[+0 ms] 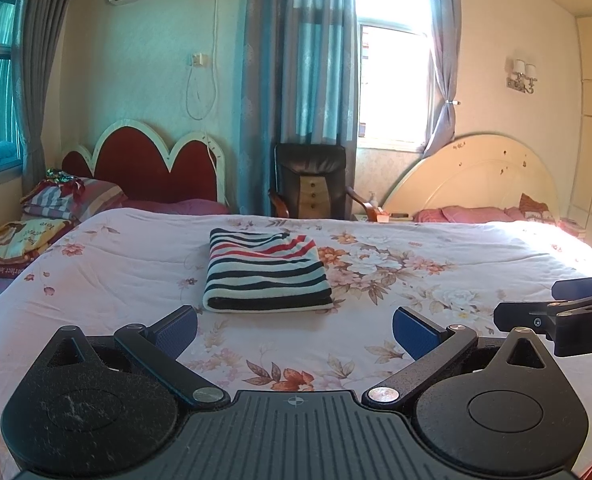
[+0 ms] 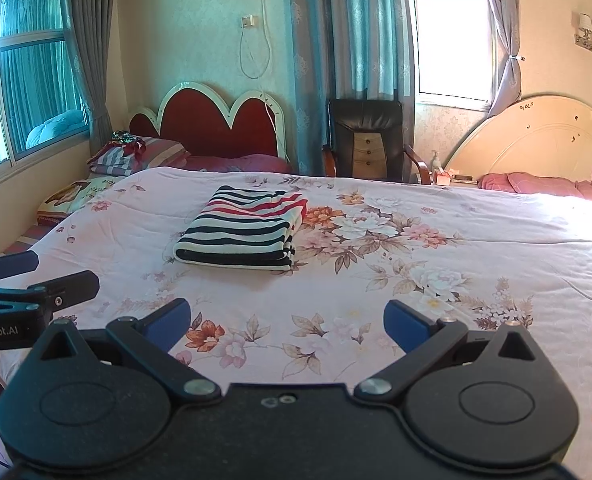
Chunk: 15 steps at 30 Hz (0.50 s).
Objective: Fold small clothes
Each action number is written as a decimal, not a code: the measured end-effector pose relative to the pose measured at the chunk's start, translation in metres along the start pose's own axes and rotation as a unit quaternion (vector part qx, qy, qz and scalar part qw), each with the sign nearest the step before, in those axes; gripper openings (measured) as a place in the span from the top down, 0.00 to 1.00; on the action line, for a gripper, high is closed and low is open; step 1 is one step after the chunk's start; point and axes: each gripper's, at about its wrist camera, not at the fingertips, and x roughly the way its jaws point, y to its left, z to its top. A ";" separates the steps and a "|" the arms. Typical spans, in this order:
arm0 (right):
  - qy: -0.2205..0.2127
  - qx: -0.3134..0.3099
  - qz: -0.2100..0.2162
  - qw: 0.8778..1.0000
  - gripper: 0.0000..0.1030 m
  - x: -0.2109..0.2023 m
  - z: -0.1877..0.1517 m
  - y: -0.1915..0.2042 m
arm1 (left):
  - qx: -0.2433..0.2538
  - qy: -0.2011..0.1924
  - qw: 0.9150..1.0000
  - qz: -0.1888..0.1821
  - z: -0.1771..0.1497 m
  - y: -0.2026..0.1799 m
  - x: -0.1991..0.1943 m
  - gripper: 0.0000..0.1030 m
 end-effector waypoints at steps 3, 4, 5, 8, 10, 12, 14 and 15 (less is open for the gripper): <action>0.000 -0.001 0.001 1.000 0.01 0.000 0.000 -0.001 | 0.000 0.000 1.000 0.001 0.000 -0.001 0.000 0.00; 0.000 -0.001 0.000 1.000 0.01 0.000 0.001 -0.002 | 0.000 0.000 1.000 0.000 0.000 -0.001 0.000 0.00; 0.000 -0.001 0.000 1.000 0.01 0.000 0.001 -0.002 | 0.000 0.000 1.000 0.000 0.000 0.000 0.000 0.00; 0.000 -0.001 0.001 1.000 0.01 0.000 0.000 -0.002 | 0.000 -0.003 1.000 0.002 0.000 -0.001 -0.001 0.00; 0.000 -0.001 0.001 1.000 0.01 0.000 0.001 -0.003 | 0.000 -0.005 1.000 0.006 0.001 -0.002 -0.001 0.00; -0.001 -0.001 0.002 1.000 0.01 0.000 0.002 -0.005 | 0.004 -0.007 1.000 0.004 0.001 -0.002 -0.001 0.00; -0.001 -0.001 0.004 1.000 0.01 0.000 0.003 -0.006 | 0.008 -0.007 1.000 0.006 0.001 -0.003 0.000 0.00; -0.001 -0.002 0.005 1.000 0.01 0.000 0.003 -0.007 | 0.007 -0.005 1.000 0.006 0.001 -0.003 0.000 0.00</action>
